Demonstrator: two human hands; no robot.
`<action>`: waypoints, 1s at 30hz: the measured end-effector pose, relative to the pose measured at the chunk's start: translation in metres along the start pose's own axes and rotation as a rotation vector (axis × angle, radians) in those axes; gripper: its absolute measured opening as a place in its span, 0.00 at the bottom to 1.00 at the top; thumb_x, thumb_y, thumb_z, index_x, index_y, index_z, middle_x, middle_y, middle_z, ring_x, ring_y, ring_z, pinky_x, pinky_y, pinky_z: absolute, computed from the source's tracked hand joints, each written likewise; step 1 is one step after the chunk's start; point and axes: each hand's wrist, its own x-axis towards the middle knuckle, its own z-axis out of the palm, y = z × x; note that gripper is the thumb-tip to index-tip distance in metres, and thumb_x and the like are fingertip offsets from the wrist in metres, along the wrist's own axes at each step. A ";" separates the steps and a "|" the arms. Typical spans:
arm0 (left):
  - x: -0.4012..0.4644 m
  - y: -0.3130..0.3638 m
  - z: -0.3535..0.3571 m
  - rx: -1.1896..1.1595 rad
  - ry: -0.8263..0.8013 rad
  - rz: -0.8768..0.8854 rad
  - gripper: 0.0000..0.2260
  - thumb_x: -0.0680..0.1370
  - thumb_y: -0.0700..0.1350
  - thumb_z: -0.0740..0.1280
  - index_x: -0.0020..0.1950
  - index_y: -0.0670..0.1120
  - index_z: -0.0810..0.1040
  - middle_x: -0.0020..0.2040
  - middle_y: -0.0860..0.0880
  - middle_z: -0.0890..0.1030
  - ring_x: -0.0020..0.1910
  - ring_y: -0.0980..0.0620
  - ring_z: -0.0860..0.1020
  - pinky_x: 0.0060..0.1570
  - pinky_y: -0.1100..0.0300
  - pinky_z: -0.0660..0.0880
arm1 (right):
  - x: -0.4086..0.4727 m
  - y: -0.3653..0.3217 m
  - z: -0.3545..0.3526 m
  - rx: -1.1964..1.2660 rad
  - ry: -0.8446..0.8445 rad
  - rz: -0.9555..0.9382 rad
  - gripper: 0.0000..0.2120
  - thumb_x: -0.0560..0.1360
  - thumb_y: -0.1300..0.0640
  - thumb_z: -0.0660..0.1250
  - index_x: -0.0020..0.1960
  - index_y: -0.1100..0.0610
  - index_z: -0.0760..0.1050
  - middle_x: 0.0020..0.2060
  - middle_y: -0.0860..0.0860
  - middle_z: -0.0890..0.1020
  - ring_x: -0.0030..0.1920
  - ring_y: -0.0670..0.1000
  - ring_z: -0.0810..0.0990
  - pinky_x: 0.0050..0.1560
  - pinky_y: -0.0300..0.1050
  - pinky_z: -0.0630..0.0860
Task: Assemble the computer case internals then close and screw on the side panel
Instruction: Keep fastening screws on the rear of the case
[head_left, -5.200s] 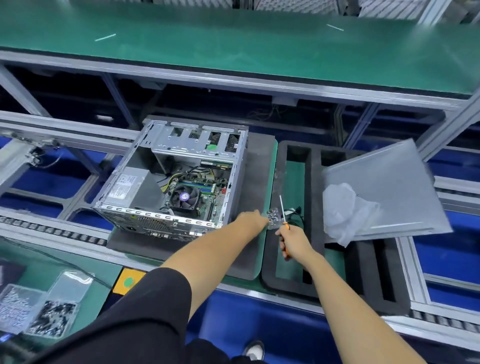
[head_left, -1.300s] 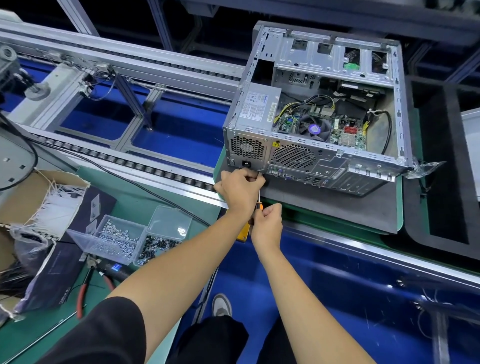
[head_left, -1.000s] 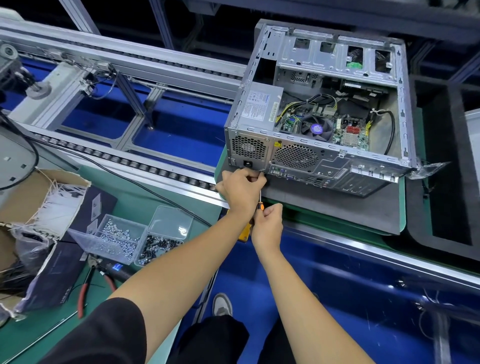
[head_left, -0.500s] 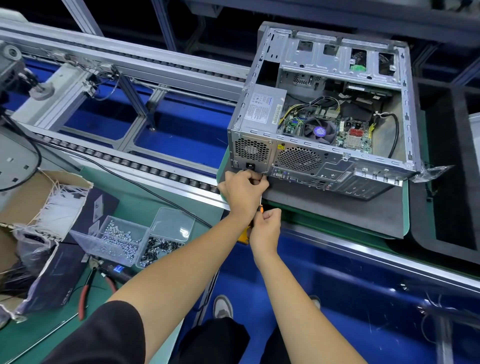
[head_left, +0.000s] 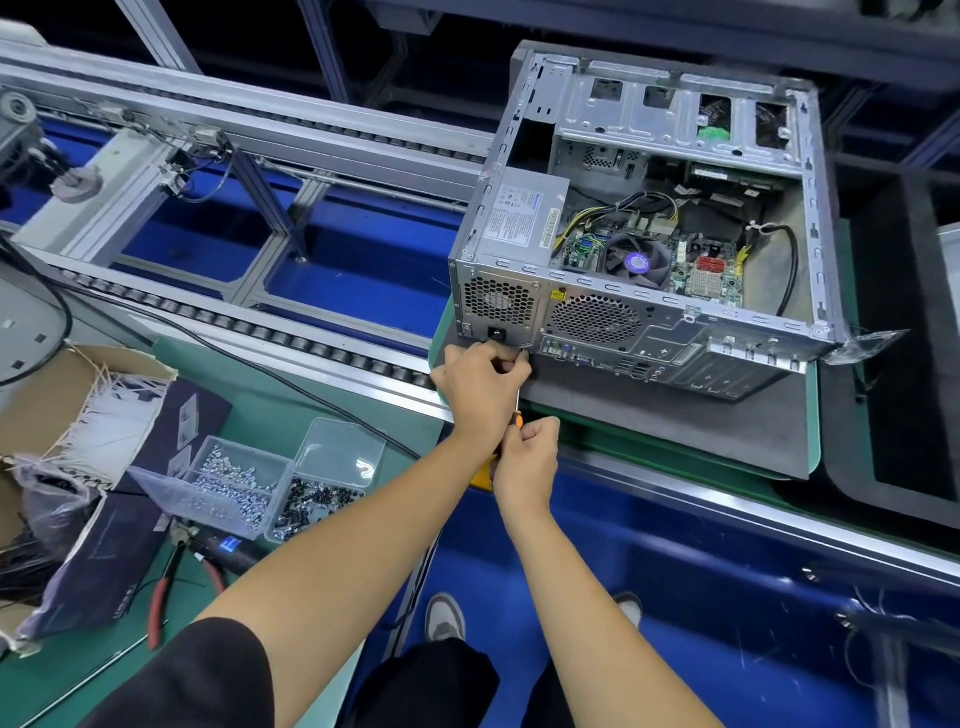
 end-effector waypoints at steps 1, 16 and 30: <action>0.000 0.001 0.000 0.013 0.001 0.005 0.08 0.76 0.57 0.70 0.44 0.55 0.85 0.41 0.59 0.82 0.51 0.55 0.69 0.45 0.57 0.53 | 0.000 0.000 -0.001 0.000 0.003 0.003 0.11 0.80 0.62 0.61 0.42 0.55 0.62 0.36 0.56 0.73 0.35 0.54 0.71 0.33 0.49 0.67; -0.028 -0.013 -0.014 0.052 -0.024 -0.017 0.12 0.73 0.58 0.72 0.50 0.54 0.75 0.46 0.55 0.72 0.51 0.52 0.66 0.51 0.56 0.62 | 0.004 -0.002 -0.001 0.193 0.064 0.150 0.16 0.79 0.61 0.62 0.34 0.56 0.64 0.27 0.49 0.69 0.31 0.51 0.65 0.28 0.43 0.62; -0.087 -0.038 -0.038 -0.659 -0.644 -0.343 0.14 0.87 0.53 0.54 0.58 0.53 0.79 0.50 0.55 0.85 0.50 0.63 0.82 0.44 0.71 0.75 | 0.005 -0.005 -0.004 0.185 -0.080 0.198 0.10 0.74 0.62 0.62 0.39 0.60 0.81 0.42 0.45 0.88 0.48 0.49 0.85 0.51 0.50 0.80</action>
